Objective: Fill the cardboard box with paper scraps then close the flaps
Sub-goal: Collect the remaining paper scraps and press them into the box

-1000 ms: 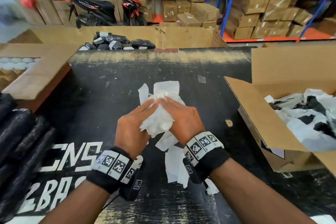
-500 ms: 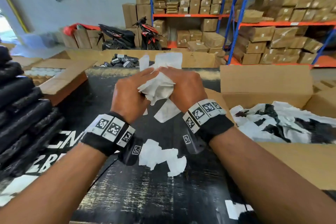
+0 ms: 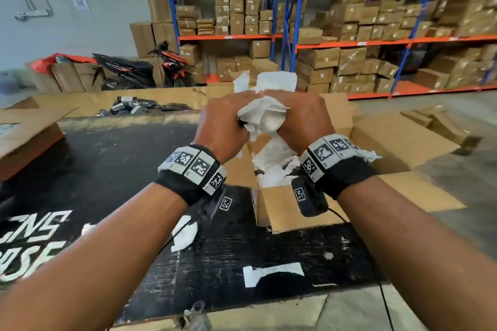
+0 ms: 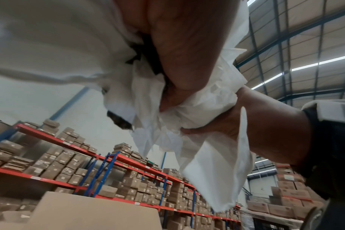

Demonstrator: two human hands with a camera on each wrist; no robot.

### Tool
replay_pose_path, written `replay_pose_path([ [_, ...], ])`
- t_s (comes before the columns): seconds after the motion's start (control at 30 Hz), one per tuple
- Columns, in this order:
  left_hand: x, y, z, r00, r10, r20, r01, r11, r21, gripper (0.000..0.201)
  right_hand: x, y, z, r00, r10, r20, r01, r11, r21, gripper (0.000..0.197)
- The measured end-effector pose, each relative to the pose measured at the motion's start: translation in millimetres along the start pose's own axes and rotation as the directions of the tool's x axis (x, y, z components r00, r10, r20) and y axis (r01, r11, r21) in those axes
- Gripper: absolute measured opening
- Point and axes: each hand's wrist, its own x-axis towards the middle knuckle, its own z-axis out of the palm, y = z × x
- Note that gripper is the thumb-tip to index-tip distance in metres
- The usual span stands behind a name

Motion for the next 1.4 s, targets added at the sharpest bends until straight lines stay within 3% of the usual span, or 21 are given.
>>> replay_pose_path([
  [0.1,24,17,36,0.996,0.057,0.065,-0.056,0.998,-0.009,0.046,-2,43,-15,0.997,0.038,0.066,-0.030,0.993,-0.116,0.011],
  [0.2,47,21,74,0.981,0.099,0.169,-0.107,0.994,0.034,0.035,4,85,-26,0.965,0.104,0.240,-0.038,0.964,-0.265,0.017],
  [0.37,80,1,138,0.915,0.062,0.398,-0.116,0.987,0.112,0.020,15,151,-11,0.814,0.263,0.519,-0.038,0.914,-0.404,0.031],
  [0.5,88,-31,191,0.848,-0.021,0.529,-0.049,0.992,0.119,0.042,16,195,18,0.682,0.320,0.657,-0.082,0.927,-0.367,0.043],
  [0.6,88,-51,226,0.721,-0.139,0.679,0.007,0.981,0.193,0.058,10,225,41,0.564,0.345,0.750,-0.071,0.925,-0.373,0.048],
  [0.7,86,-70,242,0.538,-0.203,0.818,0.044,0.976,0.212,0.112,4,246,49,0.365,0.310,0.878,-0.039,0.947,-0.318,0.084],
  [0.77,91,-70,240,0.432,-0.237,0.870,0.044,0.969,0.242,0.130,4,260,52,0.273,0.273,0.923,-0.074,0.962,-0.262,0.096],
  [0.83,102,-67,238,0.366,-0.279,0.888,0.065,0.959,0.274,0.134,5,275,55,0.275,0.254,0.927,-0.123,0.966,-0.228,0.112],
  [0.93,118,-74,243,0.369,-0.325,0.871,0.104,0.945,0.309,0.141,18,297,61,0.285,0.319,0.904,-0.191,0.943,-0.272,0.118],
  [1.03,123,-78,256,0.354,-0.344,0.870,0.105,0.939,0.328,0.146,33,308,67,0.271,0.287,0.919,-0.140,0.956,-0.258,0.125],
  [1.13,114,-73,277,0.347,-0.280,0.895,0.083,0.960,0.268,0.142,23,310,90,0.160,0.229,0.960,-0.057,0.973,-0.223,0.135],
  [1.17,104,-76,288,0.305,-0.296,0.905,0.069,0.955,0.289,0.145,15,311,102,0.113,0.199,0.973,0.010,0.979,-0.202,0.137],
  [1.27,65,-88,336,0.114,-0.502,0.857,-0.012,0.862,0.506,0.157,-20,332,144,-0.031,0.227,0.974,0.220,0.952,-0.215,0.147],
  [1.4,19,-96,358,0.109,-0.600,0.793,-0.060,0.792,0.607,0.141,-97,360,193,-0.068,0.291,0.954,0.182,0.944,-0.275,0.128],
])
